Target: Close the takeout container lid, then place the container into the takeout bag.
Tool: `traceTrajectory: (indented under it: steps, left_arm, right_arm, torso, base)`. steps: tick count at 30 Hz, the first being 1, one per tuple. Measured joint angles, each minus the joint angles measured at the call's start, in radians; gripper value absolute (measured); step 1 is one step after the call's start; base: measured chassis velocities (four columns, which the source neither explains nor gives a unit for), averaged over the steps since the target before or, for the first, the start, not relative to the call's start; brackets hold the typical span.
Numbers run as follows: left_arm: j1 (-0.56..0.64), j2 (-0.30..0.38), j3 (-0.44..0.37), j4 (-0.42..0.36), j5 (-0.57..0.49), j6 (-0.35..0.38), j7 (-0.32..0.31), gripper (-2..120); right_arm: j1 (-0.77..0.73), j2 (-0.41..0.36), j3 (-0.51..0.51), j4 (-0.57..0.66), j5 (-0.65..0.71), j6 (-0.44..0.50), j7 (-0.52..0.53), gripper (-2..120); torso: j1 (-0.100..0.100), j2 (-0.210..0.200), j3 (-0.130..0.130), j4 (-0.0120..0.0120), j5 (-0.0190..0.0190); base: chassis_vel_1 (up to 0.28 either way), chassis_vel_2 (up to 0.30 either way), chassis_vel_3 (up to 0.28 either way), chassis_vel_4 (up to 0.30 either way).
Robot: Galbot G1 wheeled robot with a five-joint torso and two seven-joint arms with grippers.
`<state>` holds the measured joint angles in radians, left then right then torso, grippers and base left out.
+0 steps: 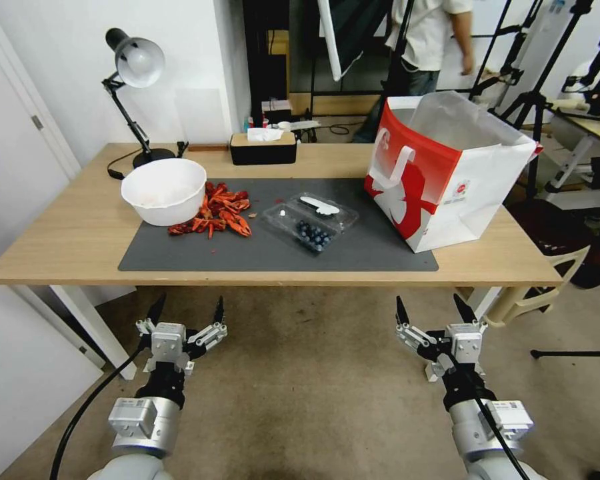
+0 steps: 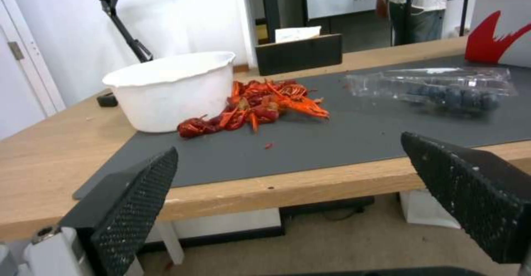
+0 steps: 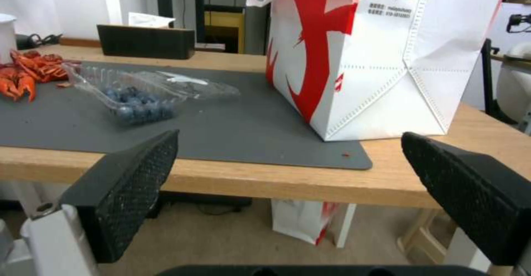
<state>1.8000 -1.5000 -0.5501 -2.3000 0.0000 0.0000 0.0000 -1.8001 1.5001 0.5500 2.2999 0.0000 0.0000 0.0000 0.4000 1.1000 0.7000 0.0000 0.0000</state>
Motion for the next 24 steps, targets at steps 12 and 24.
traceTrajectory:
  steps: [12, 24]
  left_arm:
    - [0.0, 0.0, 0.0, 0.0, 0.0, 0.0, 0.0, 100]
    - [0.0, 0.0, 0.005, 0.0, -0.001, 0.0, -0.008, 100]
  right_arm:
    - [0.0, 0.0, 0.0, 0.0, 0.0, 0.0, 0.0, 100]
    - [0.0, 0.026, -0.046, -0.002, -0.055, -0.029, -0.034, 100]
  torso:
    - [0.0, 0.0, 0.0, 0.0, 0.0]
    - [0.0, 0.0, 0.0, 0.0, -0.0007]
  base:
    - [0.0, 0.0, 0.0, 0.0]
    - [0.0, 0.0, 0.0, 0.0]
